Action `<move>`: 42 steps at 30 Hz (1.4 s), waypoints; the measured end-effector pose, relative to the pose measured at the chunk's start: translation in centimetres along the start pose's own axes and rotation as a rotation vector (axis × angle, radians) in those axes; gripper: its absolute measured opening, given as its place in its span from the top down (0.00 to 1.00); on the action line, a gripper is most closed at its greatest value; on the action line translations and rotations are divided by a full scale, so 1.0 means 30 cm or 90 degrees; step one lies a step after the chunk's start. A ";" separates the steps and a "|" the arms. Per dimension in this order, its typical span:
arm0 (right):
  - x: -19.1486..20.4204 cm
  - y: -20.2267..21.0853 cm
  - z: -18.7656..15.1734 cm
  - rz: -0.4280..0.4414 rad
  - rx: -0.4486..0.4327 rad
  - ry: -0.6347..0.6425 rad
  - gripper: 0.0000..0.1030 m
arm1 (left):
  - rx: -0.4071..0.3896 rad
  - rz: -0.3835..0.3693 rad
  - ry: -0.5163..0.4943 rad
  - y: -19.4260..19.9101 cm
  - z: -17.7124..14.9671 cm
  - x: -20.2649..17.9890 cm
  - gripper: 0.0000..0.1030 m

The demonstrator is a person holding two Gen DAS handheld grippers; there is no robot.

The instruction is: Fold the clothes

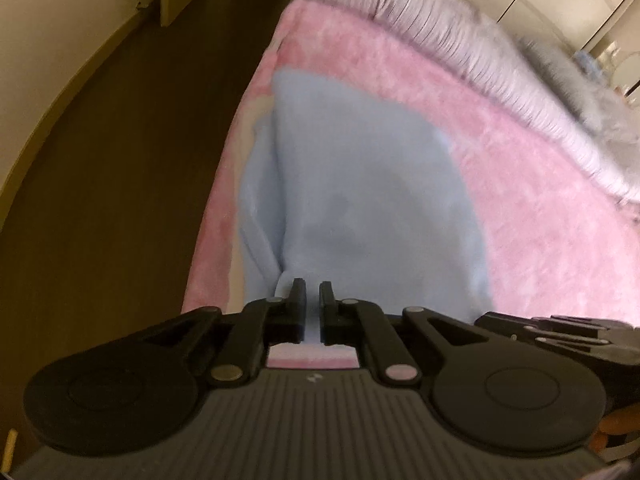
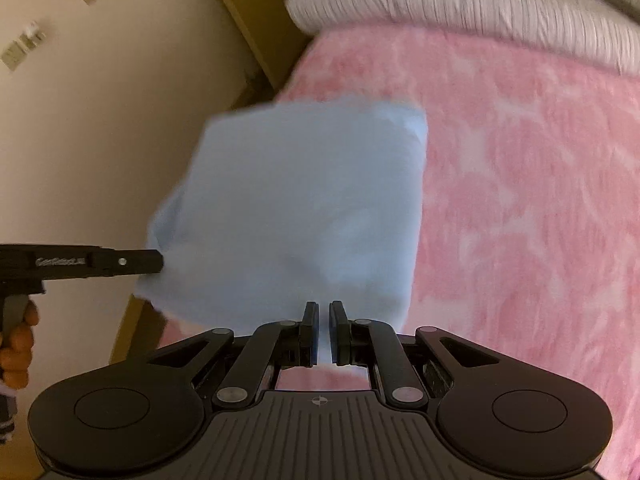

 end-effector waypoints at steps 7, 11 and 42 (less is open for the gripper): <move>0.033 -0.030 0.025 -0.011 0.030 0.026 0.82 | -0.007 0.047 0.011 0.074 -0.003 -0.022 0.84; 0.052 0.047 0.022 0.015 0.002 -0.022 0.39 | -0.028 0.082 -0.003 0.169 -0.016 -0.045 0.72; 0.147 0.640 -0.036 -0.036 -0.086 0.139 0.38 | -0.143 0.213 0.016 0.640 -0.297 -0.352 0.62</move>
Point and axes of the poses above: each gripper's, at about its wrist camera, not at the fingertips, and y roughly against the way its jaws point, x to its left, z to its top, the point moved 9 cm from there along -y, roughly the way its jaws point, and after that the axes turned 9 degrees about y, right-handed, at the moved point
